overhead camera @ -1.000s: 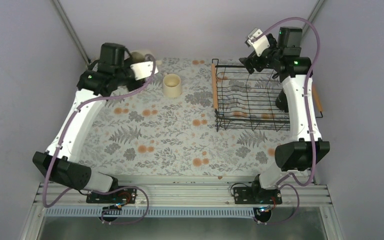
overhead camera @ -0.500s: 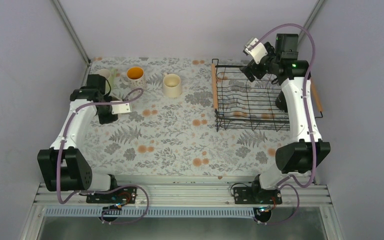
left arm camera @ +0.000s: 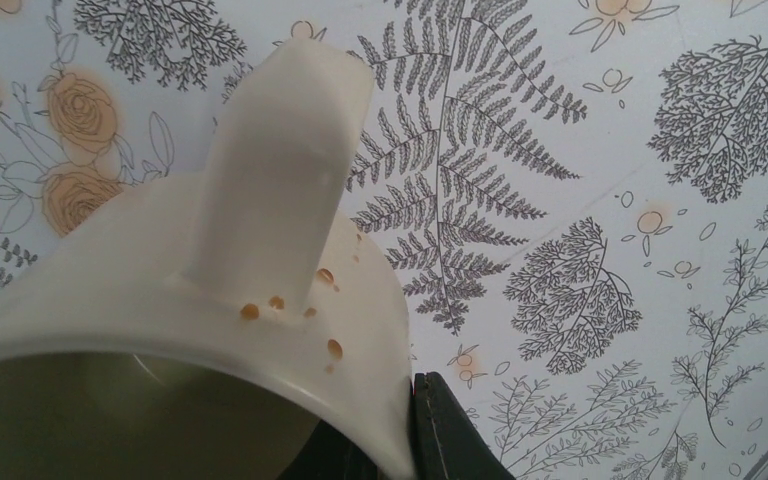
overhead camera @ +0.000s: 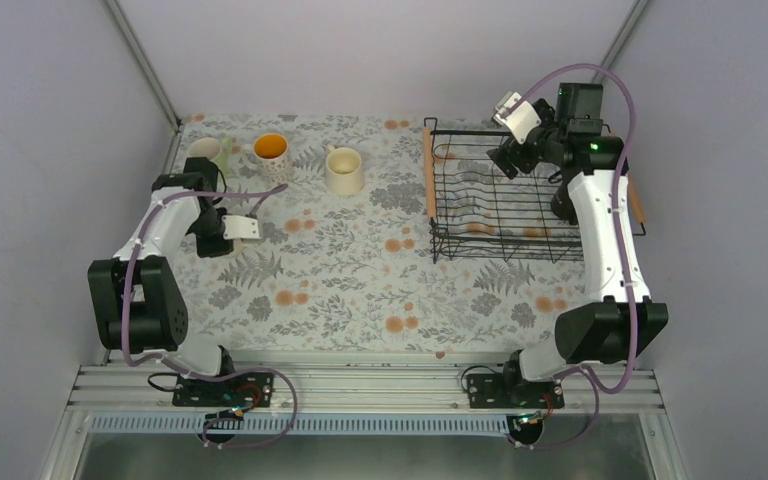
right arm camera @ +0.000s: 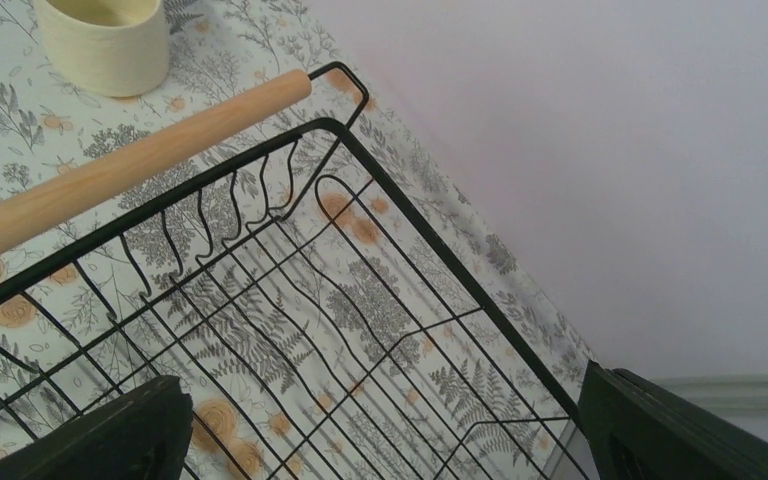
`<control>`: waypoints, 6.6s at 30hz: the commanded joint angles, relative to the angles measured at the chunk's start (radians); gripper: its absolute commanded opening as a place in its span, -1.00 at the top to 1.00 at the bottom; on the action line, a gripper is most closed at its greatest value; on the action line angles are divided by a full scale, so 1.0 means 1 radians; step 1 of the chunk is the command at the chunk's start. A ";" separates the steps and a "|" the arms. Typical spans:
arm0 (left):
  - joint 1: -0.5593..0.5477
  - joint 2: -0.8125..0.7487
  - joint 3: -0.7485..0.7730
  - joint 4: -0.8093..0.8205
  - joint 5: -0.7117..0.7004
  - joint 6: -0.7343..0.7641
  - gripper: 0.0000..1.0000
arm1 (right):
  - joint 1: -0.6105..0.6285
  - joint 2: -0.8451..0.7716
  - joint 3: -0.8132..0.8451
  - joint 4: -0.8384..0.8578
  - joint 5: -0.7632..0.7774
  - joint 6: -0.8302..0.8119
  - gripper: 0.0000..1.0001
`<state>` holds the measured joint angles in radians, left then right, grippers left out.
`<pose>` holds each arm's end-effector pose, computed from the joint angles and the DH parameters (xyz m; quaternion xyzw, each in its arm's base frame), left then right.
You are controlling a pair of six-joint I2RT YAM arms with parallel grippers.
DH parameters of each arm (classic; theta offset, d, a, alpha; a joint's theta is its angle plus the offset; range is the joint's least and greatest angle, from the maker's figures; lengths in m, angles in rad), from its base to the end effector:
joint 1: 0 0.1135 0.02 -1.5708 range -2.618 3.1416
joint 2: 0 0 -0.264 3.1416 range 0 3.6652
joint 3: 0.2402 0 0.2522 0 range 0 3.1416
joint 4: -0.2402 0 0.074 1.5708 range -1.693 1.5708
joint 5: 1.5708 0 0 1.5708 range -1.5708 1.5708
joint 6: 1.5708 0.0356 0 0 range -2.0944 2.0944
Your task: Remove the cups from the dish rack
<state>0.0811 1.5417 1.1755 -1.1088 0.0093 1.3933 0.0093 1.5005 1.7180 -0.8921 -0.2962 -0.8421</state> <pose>0.2721 0.0218 0.2366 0.6095 0.7913 0.0287 0.0386 0.3120 0.0133 0.4208 -0.4263 0.7855 -0.0517 0.4457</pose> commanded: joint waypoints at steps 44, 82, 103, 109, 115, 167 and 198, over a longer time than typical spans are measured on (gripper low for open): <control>-0.040 -0.109 0.120 -0.016 0.109 -0.125 -0.48 | -0.305 0.364 0.297 -0.390 0.251 -0.263 -0.96; -0.398 0.070 0.655 -0.006 -0.032 -0.703 -0.60 | -0.453 0.287 -0.176 0.001 0.207 0.329 -1.00; -0.413 0.068 0.573 0.046 0.021 -0.729 -0.60 | -0.491 0.432 -0.116 0.021 0.213 0.179 -1.00; -0.418 0.081 0.570 0.044 0.020 -0.739 -0.59 | -0.491 0.462 -0.129 0.031 0.162 0.153 -1.00; -0.429 0.092 0.572 0.047 0.019 -0.748 -0.59 | -0.486 0.457 -0.139 0.009 0.104 0.141 -0.85; -0.501 0.206 0.682 0.029 -0.031 -0.779 -0.51 | -0.558 0.301 -0.481 0.438 -0.157 -0.133 -0.72; -0.501 0.177 0.657 0.035 0.035 -0.783 -0.12 | -0.577 0.385 -0.383 0.458 -0.288 0.006 0.27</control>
<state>-0.4149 1.7458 1.8252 -1.0790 0.0185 0.6167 -0.5579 1.8900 1.3014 -0.4301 -0.5198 -0.8612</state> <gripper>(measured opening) 0.566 0.383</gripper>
